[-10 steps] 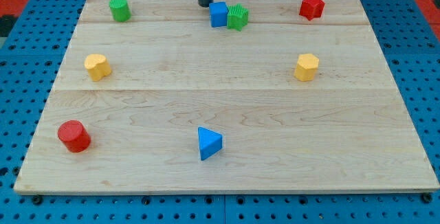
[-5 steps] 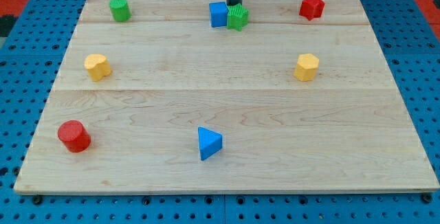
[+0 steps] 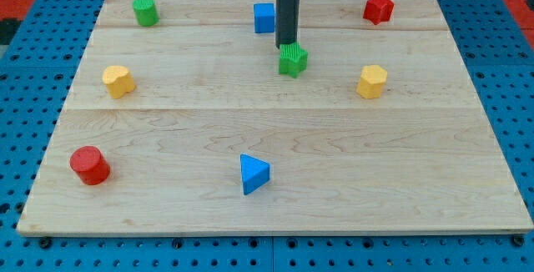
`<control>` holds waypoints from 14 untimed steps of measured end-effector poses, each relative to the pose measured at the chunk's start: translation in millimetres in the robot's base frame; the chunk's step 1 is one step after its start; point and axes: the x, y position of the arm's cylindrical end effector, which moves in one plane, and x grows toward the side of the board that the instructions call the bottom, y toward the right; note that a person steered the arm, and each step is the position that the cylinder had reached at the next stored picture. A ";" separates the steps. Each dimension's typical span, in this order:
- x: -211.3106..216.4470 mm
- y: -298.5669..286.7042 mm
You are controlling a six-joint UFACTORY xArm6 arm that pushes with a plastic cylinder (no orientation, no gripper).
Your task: Put the green star vertically below the yellow hexagon
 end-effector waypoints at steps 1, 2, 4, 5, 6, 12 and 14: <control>35.1 0.0; 71.7 0.0; 109.2 0.0; 109.2 0.0; 106.1 -16.4; 151.0 31.8; 161.1 45.5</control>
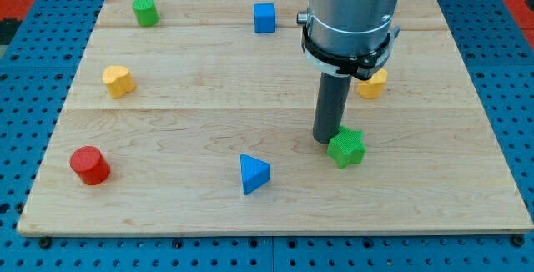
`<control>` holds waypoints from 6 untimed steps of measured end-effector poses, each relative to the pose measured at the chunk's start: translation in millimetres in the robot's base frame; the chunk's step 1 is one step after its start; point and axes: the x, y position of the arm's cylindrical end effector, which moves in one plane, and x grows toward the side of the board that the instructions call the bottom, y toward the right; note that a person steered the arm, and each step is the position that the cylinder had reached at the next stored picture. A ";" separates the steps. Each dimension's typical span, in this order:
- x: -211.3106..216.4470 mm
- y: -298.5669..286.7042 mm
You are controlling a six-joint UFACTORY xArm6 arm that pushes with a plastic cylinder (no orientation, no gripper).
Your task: Put the green star vertically below the yellow hexagon
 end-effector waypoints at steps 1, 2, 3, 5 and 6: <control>5.6 16.6; 9.2 33.2; 9.2 33.5; 22.4 48.3; 24.8 58.5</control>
